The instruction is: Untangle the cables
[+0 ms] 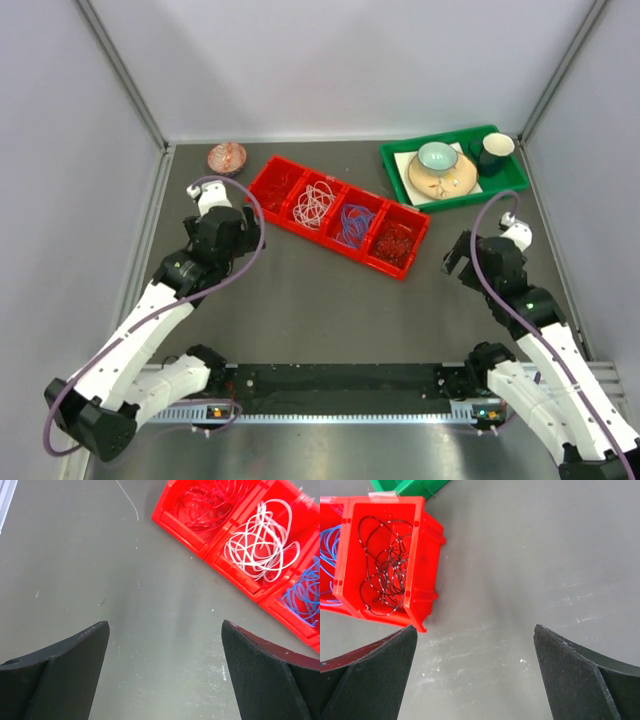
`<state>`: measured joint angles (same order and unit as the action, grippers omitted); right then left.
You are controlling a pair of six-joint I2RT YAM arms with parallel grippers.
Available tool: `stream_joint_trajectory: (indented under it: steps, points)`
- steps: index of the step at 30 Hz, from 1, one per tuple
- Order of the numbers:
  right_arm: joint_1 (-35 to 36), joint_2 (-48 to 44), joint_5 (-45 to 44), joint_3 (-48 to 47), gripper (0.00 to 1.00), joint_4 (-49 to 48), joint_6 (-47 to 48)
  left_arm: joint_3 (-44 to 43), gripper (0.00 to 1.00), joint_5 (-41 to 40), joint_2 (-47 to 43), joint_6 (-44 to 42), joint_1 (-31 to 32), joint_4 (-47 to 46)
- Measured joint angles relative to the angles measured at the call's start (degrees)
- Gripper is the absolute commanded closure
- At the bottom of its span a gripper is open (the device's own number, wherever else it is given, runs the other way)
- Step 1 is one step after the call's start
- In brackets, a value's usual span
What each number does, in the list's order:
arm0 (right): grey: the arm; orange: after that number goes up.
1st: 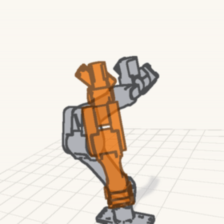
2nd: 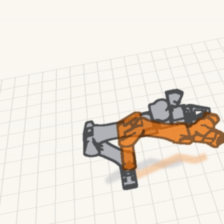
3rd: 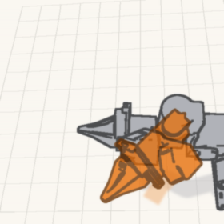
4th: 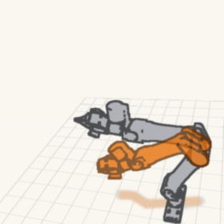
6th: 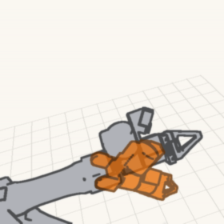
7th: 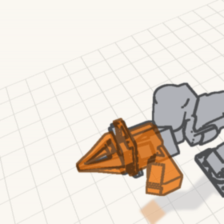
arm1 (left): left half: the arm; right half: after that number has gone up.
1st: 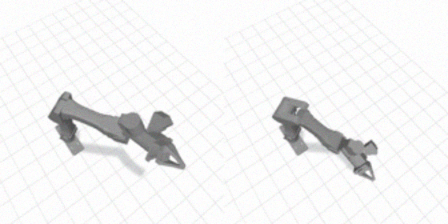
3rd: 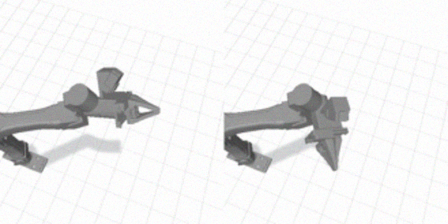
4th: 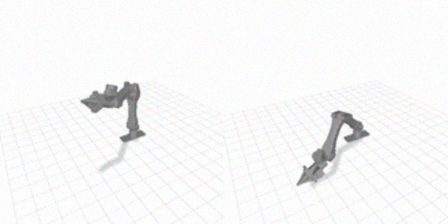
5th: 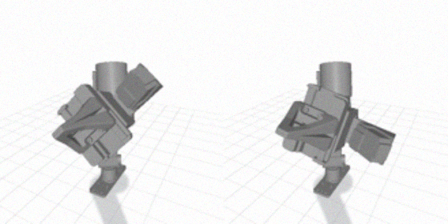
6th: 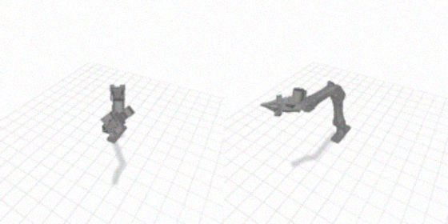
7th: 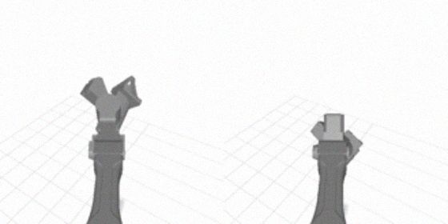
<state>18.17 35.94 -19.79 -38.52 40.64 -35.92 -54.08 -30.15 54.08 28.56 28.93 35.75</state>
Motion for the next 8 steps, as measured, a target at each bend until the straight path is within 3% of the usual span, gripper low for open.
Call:
stream_joint_trajectory:
  steps: [8]
  points:
    - [0.02, -1.22, 0.37, 0.0, 0.01, 0.63, 0.96, 0.7, 0.01, 0.15, -1.09, 0.31, -0.07, 1.18]
